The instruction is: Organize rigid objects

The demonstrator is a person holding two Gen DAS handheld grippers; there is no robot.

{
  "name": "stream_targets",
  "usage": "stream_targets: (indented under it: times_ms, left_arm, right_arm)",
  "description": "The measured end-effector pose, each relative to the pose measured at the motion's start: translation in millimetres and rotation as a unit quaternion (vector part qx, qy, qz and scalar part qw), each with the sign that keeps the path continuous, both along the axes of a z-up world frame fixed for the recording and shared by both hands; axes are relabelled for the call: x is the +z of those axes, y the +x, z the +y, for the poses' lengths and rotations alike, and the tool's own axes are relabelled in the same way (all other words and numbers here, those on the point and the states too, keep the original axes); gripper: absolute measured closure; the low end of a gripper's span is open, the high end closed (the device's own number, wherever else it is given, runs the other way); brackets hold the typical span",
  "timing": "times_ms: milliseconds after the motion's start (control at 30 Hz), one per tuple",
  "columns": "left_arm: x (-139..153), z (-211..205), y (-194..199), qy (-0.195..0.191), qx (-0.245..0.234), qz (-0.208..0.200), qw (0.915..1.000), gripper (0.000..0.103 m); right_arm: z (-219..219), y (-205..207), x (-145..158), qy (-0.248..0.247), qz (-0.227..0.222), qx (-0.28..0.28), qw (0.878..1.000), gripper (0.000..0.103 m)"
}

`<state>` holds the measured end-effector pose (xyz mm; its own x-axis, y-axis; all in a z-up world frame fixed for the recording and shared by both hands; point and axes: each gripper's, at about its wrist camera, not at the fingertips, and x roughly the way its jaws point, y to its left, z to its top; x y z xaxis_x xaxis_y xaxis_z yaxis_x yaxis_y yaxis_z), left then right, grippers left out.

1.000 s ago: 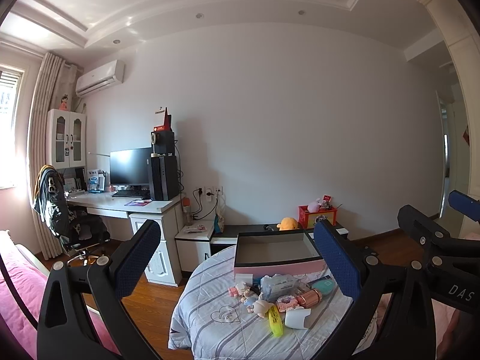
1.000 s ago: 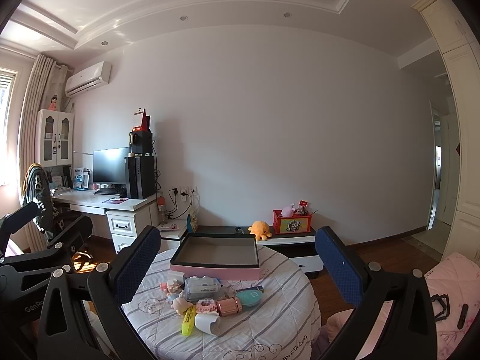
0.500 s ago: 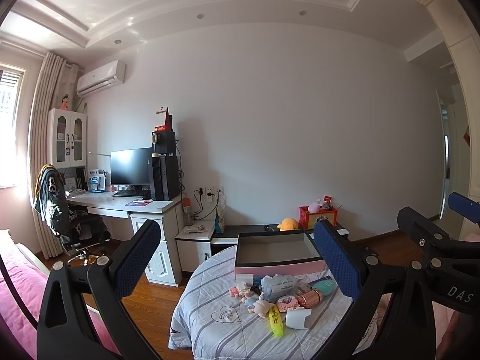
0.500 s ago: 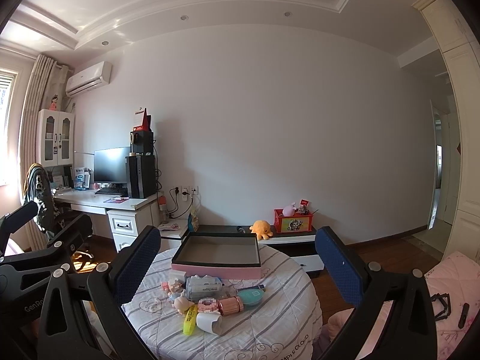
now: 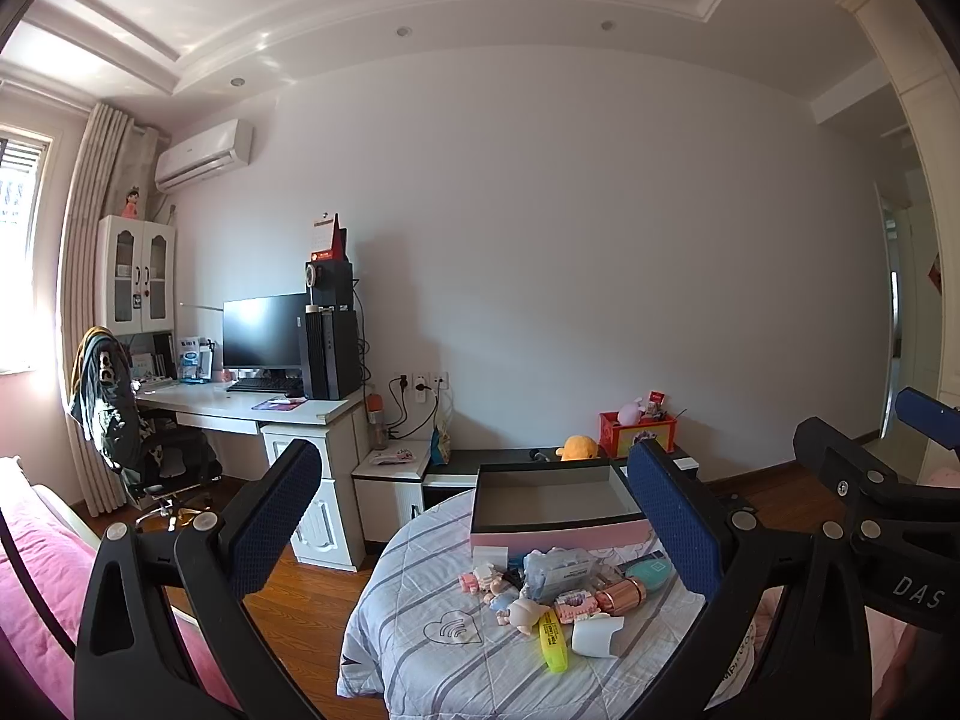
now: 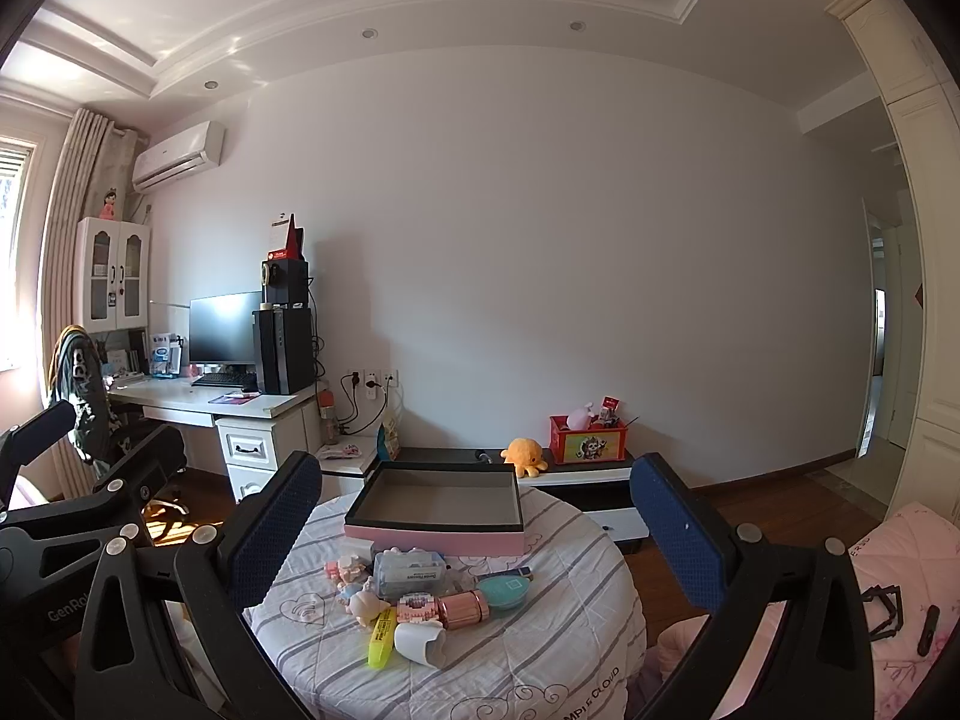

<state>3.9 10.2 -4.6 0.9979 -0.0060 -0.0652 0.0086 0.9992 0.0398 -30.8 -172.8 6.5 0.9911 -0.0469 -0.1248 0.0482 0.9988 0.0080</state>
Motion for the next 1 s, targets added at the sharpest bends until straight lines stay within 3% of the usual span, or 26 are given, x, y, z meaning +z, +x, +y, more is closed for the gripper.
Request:
stream_targets:
  times_ms: [1000]
  left_arm:
    - [-0.7, 2.8, -1.3, 0.0, 0.001, -0.001, 1.0, 0.0]
  right_arm:
    - [1.8, -0.9, -1.4, -0.001, 0.002, 0.001, 1.0, 0.0]
